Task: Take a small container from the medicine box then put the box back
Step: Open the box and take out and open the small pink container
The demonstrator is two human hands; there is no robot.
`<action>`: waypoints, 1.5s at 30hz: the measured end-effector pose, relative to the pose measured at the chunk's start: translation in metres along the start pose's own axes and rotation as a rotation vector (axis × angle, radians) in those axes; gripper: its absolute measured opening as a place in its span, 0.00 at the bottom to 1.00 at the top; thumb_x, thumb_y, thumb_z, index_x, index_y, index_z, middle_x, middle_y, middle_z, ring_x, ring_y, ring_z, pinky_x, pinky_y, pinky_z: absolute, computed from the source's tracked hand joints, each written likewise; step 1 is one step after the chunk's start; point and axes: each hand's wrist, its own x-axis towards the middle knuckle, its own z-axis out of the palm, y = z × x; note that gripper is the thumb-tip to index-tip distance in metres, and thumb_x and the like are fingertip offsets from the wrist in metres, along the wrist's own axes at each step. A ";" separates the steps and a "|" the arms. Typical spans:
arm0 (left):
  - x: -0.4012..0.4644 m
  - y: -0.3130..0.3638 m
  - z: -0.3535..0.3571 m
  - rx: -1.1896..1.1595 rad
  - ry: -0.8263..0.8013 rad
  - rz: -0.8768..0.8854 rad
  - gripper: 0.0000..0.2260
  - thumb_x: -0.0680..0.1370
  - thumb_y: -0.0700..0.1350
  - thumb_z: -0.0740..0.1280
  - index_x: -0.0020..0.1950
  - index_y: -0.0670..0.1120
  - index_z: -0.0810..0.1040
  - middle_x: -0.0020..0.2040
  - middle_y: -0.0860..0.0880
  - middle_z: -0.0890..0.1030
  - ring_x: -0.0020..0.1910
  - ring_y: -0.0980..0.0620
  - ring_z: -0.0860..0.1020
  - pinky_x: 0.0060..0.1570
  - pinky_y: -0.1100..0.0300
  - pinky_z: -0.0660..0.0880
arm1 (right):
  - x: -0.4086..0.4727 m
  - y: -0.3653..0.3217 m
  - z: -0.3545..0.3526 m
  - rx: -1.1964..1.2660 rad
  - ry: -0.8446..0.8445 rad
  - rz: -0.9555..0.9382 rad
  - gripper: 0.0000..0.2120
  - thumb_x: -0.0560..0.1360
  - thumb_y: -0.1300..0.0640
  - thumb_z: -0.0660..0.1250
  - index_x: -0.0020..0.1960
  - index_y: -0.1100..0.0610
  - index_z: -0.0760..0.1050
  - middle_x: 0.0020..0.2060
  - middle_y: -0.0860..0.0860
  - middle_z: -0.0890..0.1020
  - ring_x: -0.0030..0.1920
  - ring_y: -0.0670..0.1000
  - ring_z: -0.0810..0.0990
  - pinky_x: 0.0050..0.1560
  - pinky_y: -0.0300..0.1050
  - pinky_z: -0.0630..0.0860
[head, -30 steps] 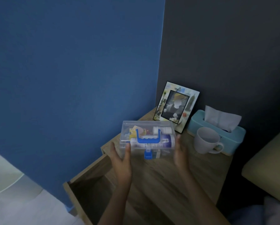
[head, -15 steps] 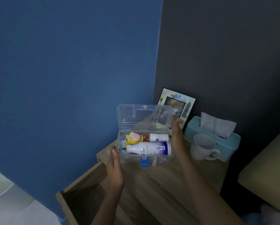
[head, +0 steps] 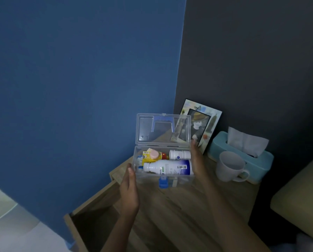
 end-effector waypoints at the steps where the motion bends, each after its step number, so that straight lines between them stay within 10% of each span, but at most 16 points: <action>1: 0.000 0.000 0.001 0.006 0.007 0.002 0.35 0.73 0.65 0.51 0.75 0.47 0.65 0.74 0.46 0.69 0.73 0.48 0.67 0.73 0.46 0.64 | -0.001 0.004 -0.001 0.038 0.008 0.019 0.31 0.76 0.33 0.54 0.72 0.50 0.68 0.61 0.53 0.80 0.56 0.54 0.83 0.55 0.56 0.80; 6: 0.019 0.017 0.012 0.220 0.139 0.270 0.29 0.76 0.63 0.56 0.72 0.49 0.68 0.70 0.54 0.70 0.68 0.61 0.65 0.65 0.62 0.63 | -0.009 0.022 -0.002 0.085 0.064 0.007 0.27 0.77 0.35 0.53 0.65 0.53 0.74 0.53 0.57 0.84 0.45 0.54 0.86 0.41 0.49 0.82; 10: 0.058 0.036 0.034 0.574 0.157 0.422 0.18 0.77 0.56 0.64 0.60 0.46 0.77 0.58 0.47 0.76 0.59 0.53 0.73 0.54 0.59 0.72 | -0.019 0.028 -0.001 0.086 0.117 -0.019 0.29 0.76 0.35 0.52 0.63 0.55 0.75 0.52 0.56 0.84 0.47 0.54 0.85 0.47 0.54 0.81; 13: 0.082 0.037 0.053 0.822 0.050 0.316 0.18 0.75 0.55 0.67 0.58 0.44 0.78 0.57 0.45 0.77 0.56 0.47 0.76 0.52 0.54 0.74 | -0.025 0.034 -0.002 0.063 0.136 -0.031 0.32 0.74 0.33 0.53 0.66 0.55 0.73 0.49 0.47 0.85 0.44 0.46 0.85 0.39 0.40 0.80; 19: 0.097 0.023 0.069 1.134 -0.003 0.228 0.23 0.75 0.58 0.65 0.60 0.42 0.76 0.58 0.43 0.79 0.57 0.45 0.77 0.53 0.52 0.76 | -0.030 0.043 -0.008 -0.109 0.137 -0.005 0.40 0.72 0.26 0.49 0.72 0.53 0.66 0.68 0.51 0.73 0.69 0.53 0.71 0.51 0.33 0.69; 28: 0.087 0.041 0.070 0.771 -0.012 0.181 0.11 0.74 0.47 0.68 0.47 0.39 0.82 0.45 0.43 0.83 0.44 0.45 0.82 0.40 0.60 0.75 | -0.040 0.038 -0.007 -0.126 0.149 0.034 0.34 0.77 0.35 0.49 0.69 0.59 0.69 0.65 0.58 0.76 0.65 0.57 0.75 0.64 0.50 0.70; 33: 0.023 0.054 0.069 0.251 -0.180 0.212 0.06 0.76 0.47 0.69 0.46 0.45 0.81 0.39 0.50 0.83 0.40 0.54 0.81 0.41 0.69 0.76 | -0.078 0.016 -0.002 0.013 0.157 -0.216 0.22 0.76 0.38 0.50 0.65 0.41 0.71 0.53 0.36 0.82 0.53 0.35 0.81 0.47 0.32 0.78; 45: -0.086 0.009 0.054 0.010 -0.344 0.034 0.09 0.79 0.43 0.64 0.52 0.44 0.83 0.40 0.49 0.84 0.36 0.64 0.80 0.39 0.71 0.75 | -0.167 0.047 0.009 0.085 0.167 -0.248 0.14 0.79 0.62 0.62 0.62 0.54 0.76 0.56 0.49 0.82 0.54 0.37 0.81 0.52 0.27 0.74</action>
